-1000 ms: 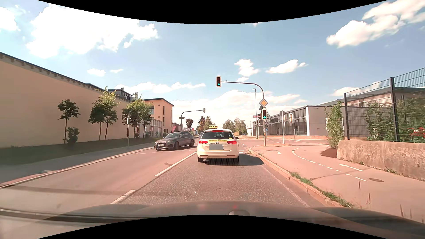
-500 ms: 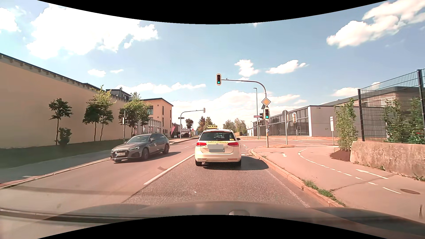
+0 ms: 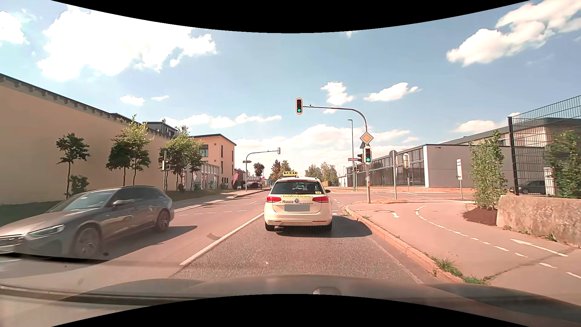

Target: Follow the waypoints while adhering to traffic rules and regulations

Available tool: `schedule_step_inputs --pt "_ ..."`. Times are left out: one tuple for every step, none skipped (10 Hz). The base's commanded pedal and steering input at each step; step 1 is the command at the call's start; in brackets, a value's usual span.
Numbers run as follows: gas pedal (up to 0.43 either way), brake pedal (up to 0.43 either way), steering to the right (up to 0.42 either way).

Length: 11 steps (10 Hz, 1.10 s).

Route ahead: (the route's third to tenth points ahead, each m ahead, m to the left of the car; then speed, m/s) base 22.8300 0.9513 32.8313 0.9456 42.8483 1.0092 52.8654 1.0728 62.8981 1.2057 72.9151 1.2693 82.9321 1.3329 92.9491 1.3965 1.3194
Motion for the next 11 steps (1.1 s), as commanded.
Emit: schedule_step_inputs --pt "0.0 0.091 -0.006" --pt "0.0 0.061 -0.006" --pt "0.0 0.043 -0.006" --pt "0.0 0.037 -0.006" --pt "0.0 0.03 -0.006" --pt "0.0 0.006 -0.005" --pt "0.0 0.0 -0.005" --pt "0.0 0.0 -0.004" --pt "0.0 0.0 -0.003" --pt "0.0 0.0 -0.002" --pt "0.0 0.0 0.0"
